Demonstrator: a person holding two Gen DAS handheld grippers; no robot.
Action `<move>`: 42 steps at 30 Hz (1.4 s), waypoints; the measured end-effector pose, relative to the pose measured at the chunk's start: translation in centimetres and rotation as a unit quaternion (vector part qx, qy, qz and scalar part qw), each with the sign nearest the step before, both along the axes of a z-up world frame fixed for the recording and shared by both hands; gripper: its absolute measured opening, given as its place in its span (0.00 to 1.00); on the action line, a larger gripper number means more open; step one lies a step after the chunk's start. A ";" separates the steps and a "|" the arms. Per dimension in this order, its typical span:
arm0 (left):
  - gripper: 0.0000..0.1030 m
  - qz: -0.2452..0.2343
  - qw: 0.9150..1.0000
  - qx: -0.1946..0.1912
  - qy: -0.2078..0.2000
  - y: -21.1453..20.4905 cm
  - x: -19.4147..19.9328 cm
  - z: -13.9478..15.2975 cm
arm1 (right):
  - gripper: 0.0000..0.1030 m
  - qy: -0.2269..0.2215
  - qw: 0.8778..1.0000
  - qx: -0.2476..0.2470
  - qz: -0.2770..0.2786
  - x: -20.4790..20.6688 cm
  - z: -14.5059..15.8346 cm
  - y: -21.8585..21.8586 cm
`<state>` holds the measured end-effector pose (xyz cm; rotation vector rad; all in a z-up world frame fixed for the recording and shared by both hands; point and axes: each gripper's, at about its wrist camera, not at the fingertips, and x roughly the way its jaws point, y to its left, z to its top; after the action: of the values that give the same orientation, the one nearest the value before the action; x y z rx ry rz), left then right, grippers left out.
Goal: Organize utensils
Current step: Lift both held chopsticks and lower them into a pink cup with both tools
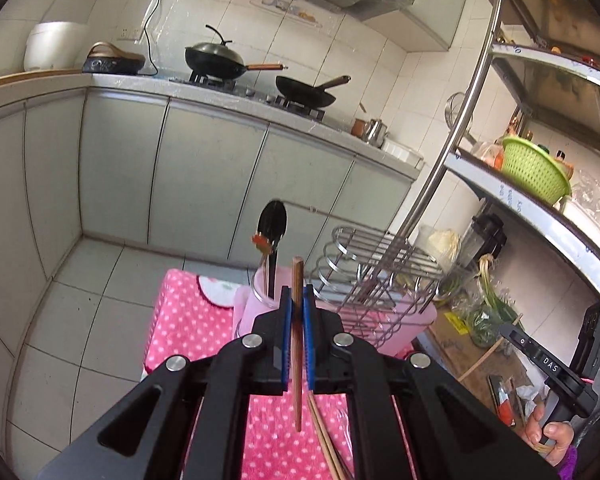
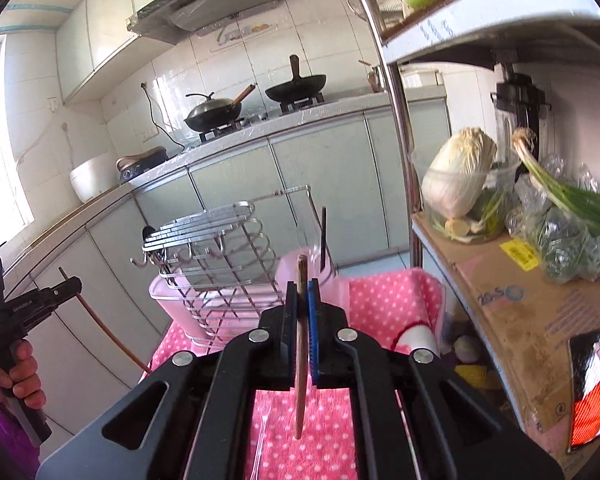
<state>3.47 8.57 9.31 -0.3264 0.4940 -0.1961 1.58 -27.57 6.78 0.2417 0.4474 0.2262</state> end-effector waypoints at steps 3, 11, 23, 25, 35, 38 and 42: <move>0.04 0.004 1.000 0.000 -0.010 0.4 -0.1 1.5 | 0.05 -0.014 1.000 -0.010 -0.005 0.3 1.7 0.0; 0.04 -0.001 1.000 0.000 -0.030 0.8 0.5 5.0 | 0.05 -0.036 0.999 0.014 -0.005 1.4 5.9 -1.1; 0.04 0.030 0.996 0.016 -0.085 2.3 1.8 10.7 | 0.05 -0.094 0.995 -0.007 -0.012 2.8 12.6 -0.9; 0.04 0.037 0.995 0.018 -0.090 2.6 2.4 11.4 | 0.05 -0.103 0.994 -0.015 -0.015 3.1 13.4 -0.7; 0.04 0.056 0.995 0.022 -0.074 2.8 7.0 10.9 | 0.05 -0.095 0.995 -0.031 -0.022 6.8 13.4 -0.7; 0.05 0.057 0.996 0.029 -0.060 2.5 8.3 9.9 | 0.05 -0.082 0.996 -0.031 -0.021 8.1 12.3 -0.6; 0.04 0.056 0.997 0.038 -0.040 2.2 9.5 8.4 | 0.05 -0.057 0.998 -0.023 -0.017 9.7 10.6 -0.7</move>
<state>12.95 10.77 17.68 -0.2692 0.4010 -0.0811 11.25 -28.27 17.37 0.1900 0.3356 0.1953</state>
